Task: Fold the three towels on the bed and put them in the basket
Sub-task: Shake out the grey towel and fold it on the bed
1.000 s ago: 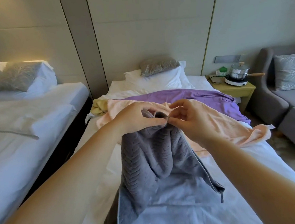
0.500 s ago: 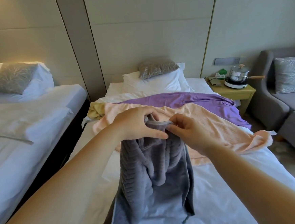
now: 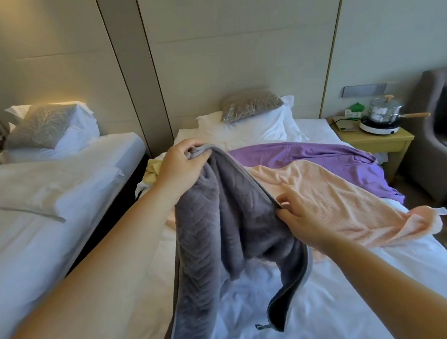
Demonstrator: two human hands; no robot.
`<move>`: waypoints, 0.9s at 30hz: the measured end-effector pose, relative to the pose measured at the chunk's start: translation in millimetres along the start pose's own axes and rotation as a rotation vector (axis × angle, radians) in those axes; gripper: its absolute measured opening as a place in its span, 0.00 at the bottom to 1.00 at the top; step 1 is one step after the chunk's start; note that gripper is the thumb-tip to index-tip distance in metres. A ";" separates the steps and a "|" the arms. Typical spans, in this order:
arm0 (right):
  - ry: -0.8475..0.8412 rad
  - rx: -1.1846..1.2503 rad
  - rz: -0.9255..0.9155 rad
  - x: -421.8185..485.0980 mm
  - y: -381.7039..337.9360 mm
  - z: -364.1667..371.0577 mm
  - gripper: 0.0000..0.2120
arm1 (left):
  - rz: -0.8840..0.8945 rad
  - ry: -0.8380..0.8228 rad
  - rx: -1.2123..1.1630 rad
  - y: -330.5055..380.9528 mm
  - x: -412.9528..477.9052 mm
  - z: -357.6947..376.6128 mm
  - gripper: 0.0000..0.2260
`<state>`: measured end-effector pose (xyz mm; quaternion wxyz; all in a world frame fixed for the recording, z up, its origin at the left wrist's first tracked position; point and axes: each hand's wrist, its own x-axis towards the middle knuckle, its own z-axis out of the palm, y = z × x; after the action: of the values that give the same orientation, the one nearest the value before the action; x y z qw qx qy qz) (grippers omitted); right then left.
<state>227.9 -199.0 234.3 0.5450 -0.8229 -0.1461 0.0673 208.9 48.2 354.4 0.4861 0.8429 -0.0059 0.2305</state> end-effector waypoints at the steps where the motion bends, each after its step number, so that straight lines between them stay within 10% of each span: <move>1: -0.047 -0.006 -0.041 2.4 1.0 -5.3 0.10 | -0.054 0.041 0.029 -11.6 5.0 1.1 0.03; 7: -0.265 -0.672 0.038 14.9 50.7 -25.2 0.10 | -0.328 0.049 0.237 -111.1 2.0 13.3 0.08; 15: -0.207 -0.530 0.256 25.6 171.8 25.5 0.10 | -0.752 -0.353 0.471 -271.2 -107.9 70.7 0.06; 22: -0.313 -0.597 0.618 70.8 262.7 63.6 0.35 | -1.255 -0.457 0.391 -359.0 -152.7 106.0 0.48; 25: -0.430 -0.439 0.765 79.7 287.9 75.5 0.41 | -1.296 -0.561 0.311 -381.1 -154.1 111.1 0.38; 27: -0.498 -0.455 0.688 86.9 295.0 81.8 0.28 | -1.188 -0.636 0.379 -387.8 -148.2 113.0 0.22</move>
<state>337.5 -207.2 -64.3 0.2456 -0.8807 -0.0023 0.4049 210.5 128.0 -68.4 0.3489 0.8004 0.3541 -0.3350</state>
